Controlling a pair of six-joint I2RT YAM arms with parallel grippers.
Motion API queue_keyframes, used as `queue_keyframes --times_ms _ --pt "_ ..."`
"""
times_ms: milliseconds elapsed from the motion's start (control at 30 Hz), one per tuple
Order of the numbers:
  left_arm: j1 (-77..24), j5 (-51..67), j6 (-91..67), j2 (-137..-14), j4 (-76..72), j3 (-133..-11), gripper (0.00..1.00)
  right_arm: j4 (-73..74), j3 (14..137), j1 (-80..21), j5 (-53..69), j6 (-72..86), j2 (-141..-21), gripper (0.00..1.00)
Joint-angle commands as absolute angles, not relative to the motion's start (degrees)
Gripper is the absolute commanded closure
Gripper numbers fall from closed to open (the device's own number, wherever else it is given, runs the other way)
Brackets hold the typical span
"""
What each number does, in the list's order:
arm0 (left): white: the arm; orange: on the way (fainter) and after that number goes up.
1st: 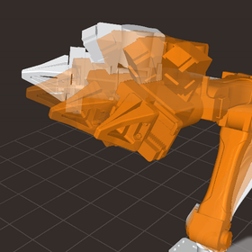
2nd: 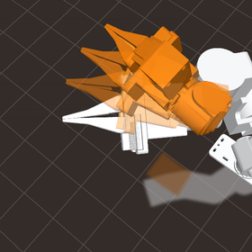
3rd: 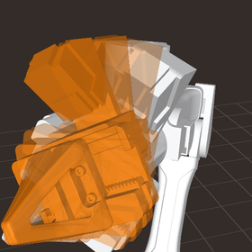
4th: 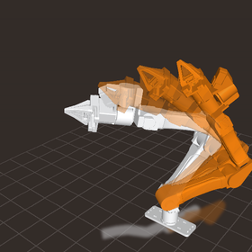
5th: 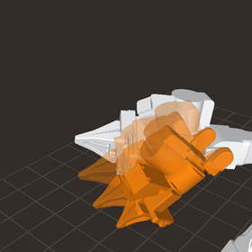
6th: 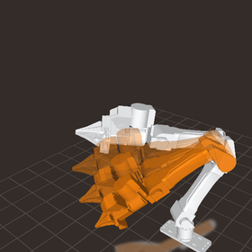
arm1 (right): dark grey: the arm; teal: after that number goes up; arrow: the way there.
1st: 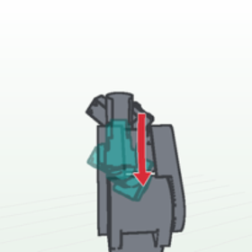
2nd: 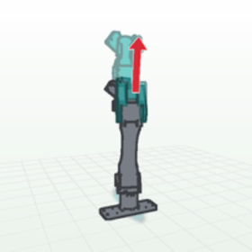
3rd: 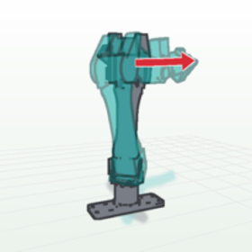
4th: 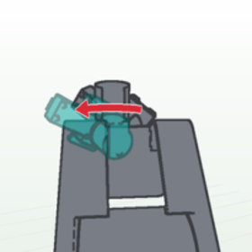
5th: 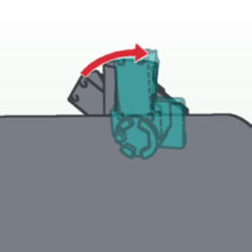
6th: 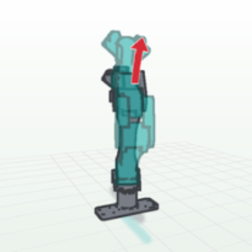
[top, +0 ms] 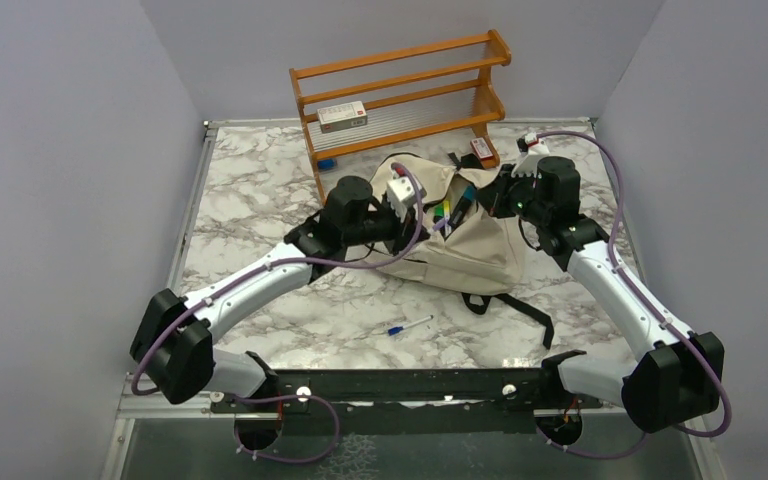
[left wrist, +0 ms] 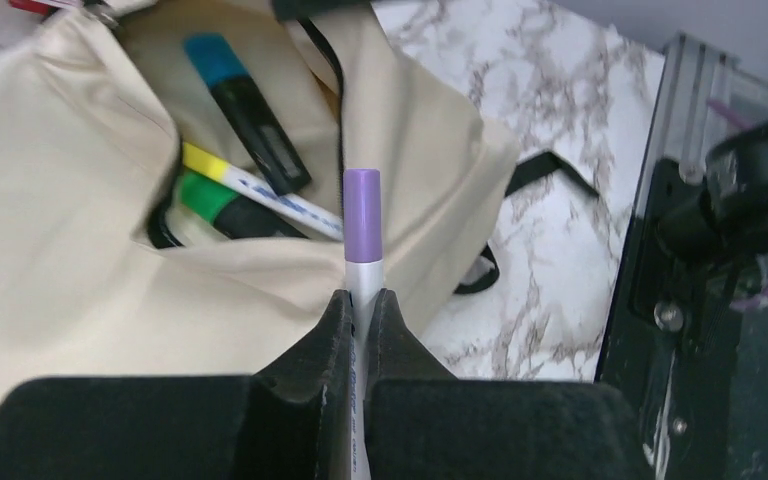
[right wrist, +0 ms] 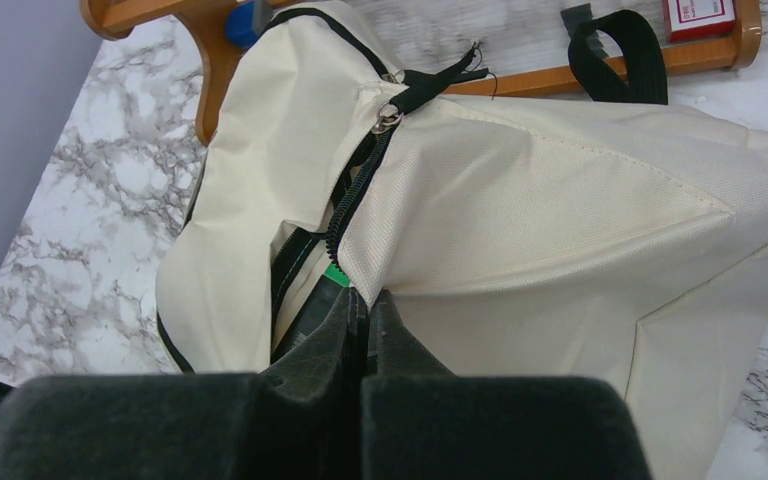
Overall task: Pack the student bag
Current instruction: Place the stationery in the student bag.
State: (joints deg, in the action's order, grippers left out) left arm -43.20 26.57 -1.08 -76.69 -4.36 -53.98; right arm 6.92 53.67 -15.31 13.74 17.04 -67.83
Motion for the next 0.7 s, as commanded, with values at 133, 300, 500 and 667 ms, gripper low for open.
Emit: queue_keyframes --times_ms 133,300,500,667 --pt "-40.71 20.48 -12.1 -86.04 13.94 -74.06 1.0 3.94 54.43 -15.29 13.51 16.64 -66.02 0.99" --pt "-40.49 19.99 -13.45 -91.8 20.63 -80.13 1.0 4.42 54.42 -15.29 13.04 16.84 -65.7 0.99" --pt "-40.47 20.71 -14.82 -96.37 22.69 -85.75 1.0 4.02 54.02 -15.29 13.46 17.06 -65.78 0.99" --pt "-40.49 20.39 -16.38 -100.96 24.21 -90.16 1.0 3.13 52.83 -15.29 15.11 18.0 -65.78 0.99"
